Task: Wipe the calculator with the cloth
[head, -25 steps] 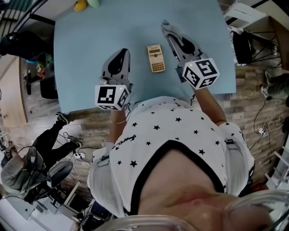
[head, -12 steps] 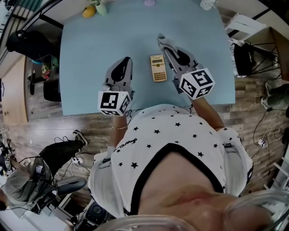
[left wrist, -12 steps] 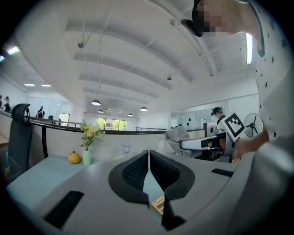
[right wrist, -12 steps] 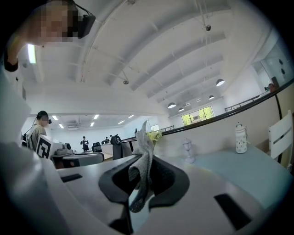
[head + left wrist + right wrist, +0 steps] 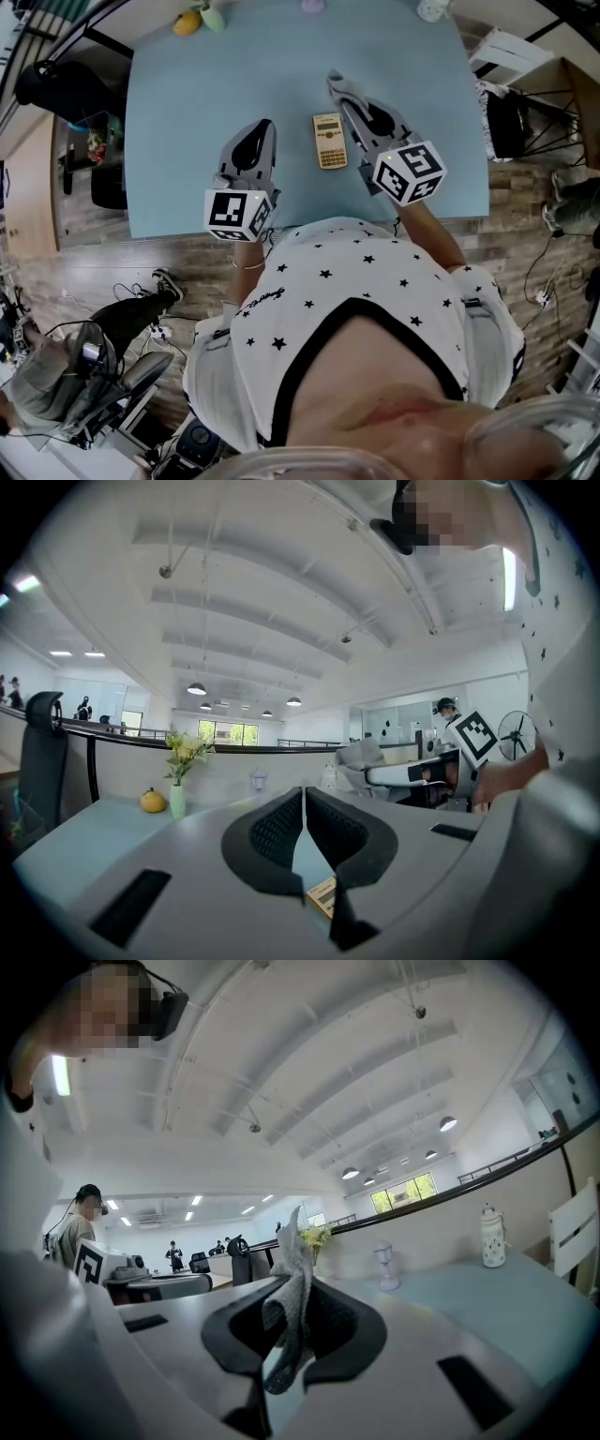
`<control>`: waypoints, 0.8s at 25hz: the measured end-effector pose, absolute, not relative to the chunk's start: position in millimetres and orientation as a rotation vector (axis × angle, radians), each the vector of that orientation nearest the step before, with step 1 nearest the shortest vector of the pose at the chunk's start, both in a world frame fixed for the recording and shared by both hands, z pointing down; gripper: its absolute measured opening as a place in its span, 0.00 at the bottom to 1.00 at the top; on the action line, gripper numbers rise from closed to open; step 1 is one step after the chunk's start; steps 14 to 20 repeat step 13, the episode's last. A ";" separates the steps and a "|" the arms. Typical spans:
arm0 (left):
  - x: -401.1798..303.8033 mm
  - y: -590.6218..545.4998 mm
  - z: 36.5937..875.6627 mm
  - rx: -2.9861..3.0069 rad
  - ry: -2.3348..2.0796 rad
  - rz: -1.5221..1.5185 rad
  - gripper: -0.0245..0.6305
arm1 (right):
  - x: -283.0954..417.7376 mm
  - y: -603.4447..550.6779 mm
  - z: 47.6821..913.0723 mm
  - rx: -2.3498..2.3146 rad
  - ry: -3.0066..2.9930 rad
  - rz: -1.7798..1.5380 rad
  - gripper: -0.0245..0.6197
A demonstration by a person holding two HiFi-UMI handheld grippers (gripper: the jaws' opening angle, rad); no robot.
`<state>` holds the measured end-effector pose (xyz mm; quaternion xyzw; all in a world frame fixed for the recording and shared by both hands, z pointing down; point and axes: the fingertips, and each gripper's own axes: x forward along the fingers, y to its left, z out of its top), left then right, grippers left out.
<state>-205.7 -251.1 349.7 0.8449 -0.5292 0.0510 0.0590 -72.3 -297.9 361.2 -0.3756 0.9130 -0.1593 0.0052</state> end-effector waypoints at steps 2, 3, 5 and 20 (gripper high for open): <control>-205.6 -250.8 349.6 2.561 -1.600 0.154 0.09 | -72.3 -297.2 360.6 -1.177 2.857 -0.498 0.10; -205.1 -250.7 349.5 2.563 -1.597 0.154 0.09 | -72.1 -296.8 360.1 -1.178 2.855 -0.497 0.10; -203.5 -250.5 349.5 2.569 -1.590 0.154 0.09 | -71.0 -295.8 359.7 -1.185 2.851 -0.494 0.10; -195.7 -249.2 348.2 2.589 -1.572 0.151 0.09 | -61.8 -292.0 361.3 -1.208 2.838 -0.498 0.10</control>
